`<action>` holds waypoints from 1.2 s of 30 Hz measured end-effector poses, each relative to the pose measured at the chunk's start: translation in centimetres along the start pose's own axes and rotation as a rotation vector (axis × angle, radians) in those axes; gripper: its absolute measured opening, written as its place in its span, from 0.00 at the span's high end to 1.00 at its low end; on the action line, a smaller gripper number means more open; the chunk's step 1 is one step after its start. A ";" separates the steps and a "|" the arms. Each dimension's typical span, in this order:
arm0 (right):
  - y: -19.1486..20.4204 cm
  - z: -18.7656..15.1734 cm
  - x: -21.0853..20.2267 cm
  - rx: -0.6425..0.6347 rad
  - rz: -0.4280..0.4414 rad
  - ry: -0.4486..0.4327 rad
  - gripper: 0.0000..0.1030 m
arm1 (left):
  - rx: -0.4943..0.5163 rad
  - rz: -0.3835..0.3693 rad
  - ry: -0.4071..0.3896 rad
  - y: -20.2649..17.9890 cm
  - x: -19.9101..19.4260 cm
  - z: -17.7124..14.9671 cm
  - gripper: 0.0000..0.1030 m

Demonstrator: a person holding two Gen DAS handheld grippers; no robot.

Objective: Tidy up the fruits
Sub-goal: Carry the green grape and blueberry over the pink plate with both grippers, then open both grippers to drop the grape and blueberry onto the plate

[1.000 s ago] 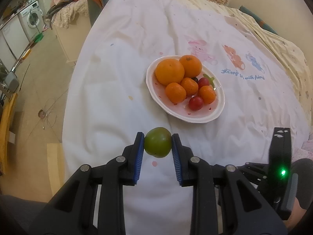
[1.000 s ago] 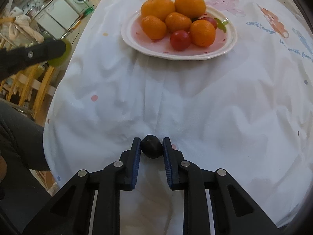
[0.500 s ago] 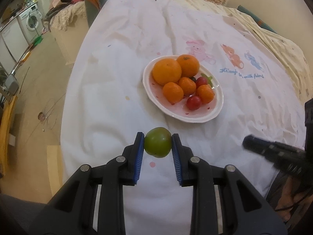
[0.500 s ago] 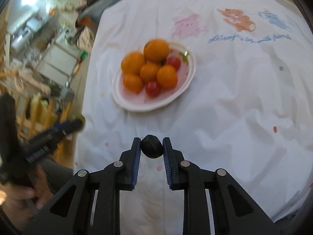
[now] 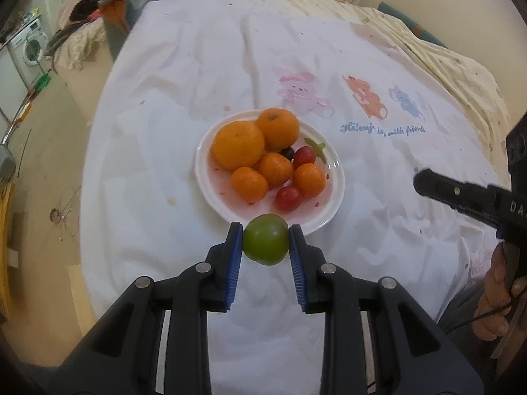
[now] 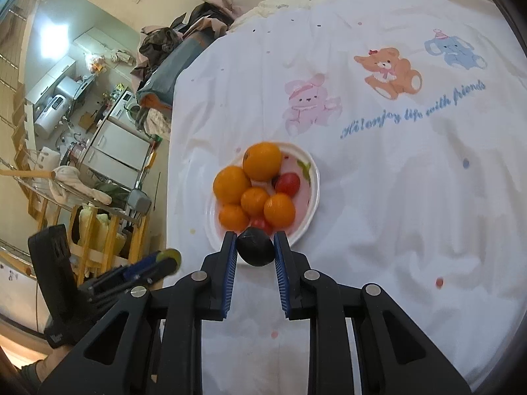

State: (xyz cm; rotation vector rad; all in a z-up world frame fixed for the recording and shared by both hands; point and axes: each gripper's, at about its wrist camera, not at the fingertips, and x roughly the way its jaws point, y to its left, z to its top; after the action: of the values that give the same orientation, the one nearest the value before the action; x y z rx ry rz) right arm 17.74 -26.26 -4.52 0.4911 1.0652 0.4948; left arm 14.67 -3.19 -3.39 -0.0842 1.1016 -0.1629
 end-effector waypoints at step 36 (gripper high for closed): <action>-5.2 4.5 12.4 0.078 -0.036 0.223 0.73 | -0.003 0.013 0.188 -0.5 10.2 1.6 0.55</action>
State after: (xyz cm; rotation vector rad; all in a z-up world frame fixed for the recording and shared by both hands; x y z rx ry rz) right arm 27.50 -23.53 -14.49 0.4930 1.3088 0.4854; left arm 20.50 -5.45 -11.56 -0.0657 1.2896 -0.1599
